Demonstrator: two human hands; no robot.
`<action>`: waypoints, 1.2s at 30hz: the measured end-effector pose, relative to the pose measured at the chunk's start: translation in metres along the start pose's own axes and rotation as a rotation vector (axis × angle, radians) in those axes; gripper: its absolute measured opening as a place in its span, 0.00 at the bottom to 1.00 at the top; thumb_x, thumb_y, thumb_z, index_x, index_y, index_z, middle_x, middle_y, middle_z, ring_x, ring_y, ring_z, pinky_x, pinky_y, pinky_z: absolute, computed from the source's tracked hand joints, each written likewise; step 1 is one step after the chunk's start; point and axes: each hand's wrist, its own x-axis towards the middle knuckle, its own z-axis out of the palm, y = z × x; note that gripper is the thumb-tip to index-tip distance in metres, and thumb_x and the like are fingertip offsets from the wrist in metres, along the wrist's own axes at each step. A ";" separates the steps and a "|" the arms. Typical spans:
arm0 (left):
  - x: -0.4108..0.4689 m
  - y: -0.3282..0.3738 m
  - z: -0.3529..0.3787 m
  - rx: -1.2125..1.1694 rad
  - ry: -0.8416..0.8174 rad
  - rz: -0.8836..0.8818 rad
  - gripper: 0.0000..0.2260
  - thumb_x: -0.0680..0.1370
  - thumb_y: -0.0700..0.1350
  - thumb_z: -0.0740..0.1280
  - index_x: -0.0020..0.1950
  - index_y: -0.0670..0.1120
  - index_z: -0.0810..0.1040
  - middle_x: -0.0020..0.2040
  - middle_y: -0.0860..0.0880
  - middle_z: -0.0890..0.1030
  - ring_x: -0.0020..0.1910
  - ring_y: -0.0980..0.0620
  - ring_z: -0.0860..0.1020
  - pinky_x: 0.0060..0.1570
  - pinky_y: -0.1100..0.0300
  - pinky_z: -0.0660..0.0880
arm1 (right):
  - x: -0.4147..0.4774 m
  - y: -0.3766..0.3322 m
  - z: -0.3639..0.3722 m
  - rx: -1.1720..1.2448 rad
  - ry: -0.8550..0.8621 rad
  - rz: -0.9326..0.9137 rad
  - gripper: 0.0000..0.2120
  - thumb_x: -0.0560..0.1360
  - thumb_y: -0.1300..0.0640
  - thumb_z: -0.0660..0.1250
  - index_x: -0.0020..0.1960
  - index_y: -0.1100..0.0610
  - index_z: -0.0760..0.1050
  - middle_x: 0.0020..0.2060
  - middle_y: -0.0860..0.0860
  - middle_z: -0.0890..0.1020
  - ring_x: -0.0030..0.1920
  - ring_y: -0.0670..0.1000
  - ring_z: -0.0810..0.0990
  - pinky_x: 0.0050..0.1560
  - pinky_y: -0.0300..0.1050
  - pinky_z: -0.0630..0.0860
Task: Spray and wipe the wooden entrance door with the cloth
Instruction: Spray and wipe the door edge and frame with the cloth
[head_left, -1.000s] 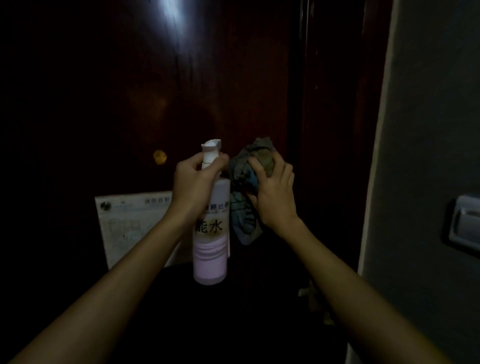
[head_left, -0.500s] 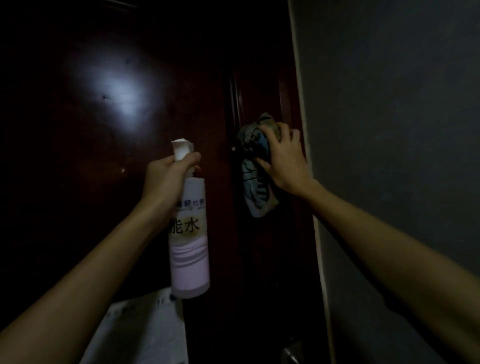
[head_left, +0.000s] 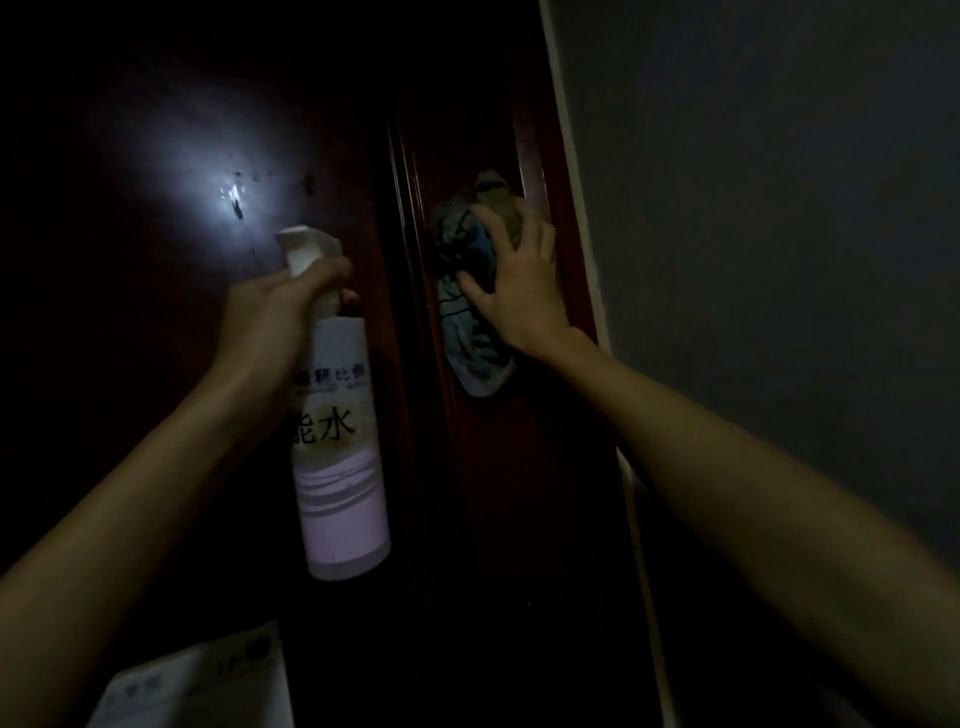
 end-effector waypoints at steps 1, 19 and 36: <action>-0.003 -0.004 0.000 -0.014 -0.003 -0.007 0.08 0.73 0.50 0.74 0.40 0.46 0.85 0.39 0.46 0.84 0.39 0.46 0.79 0.46 0.52 0.74 | -0.011 0.002 0.006 0.017 0.019 -0.003 0.33 0.74 0.44 0.66 0.75 0.49 0.61 0.73 0.62 0.60 0.72 0.62 0.59 0.71 0.63 0.66; -0.095 -0.065 0.010 -0.069 -0.031 -0.194 0.06 0.79 0.45 0.69 0.45 0.44 0.82 0.37 0.49 0.82 0.32 0.53 0.81 0.37 0.58 0.79 | -0.282 0.028 -0.009 0.007 -0.352 -0.103 0.45 0.64 0.58 0.80 0.73 0.45 0.59 0.73 0.56 0.55 0.70 0.64 0.61 0.63 0.64 0.73; -0.086 -0.062 0.001 0.014 -0.036 -0.101 0.09 0.78 0.49 0.71 0.42 0.44 0.83 0.39 0.43 0.83 0.38 0.43 0.81 0.44 0.49 0.76 | -0.237 0.009 -0.010 -0.046 -0.336 -0.154 0.47 0.62 0.63 0.80 0.73 0.45 0.60 0.71 0.57 0.58 0.66 0.64 0.63 0.63 0.63 0.72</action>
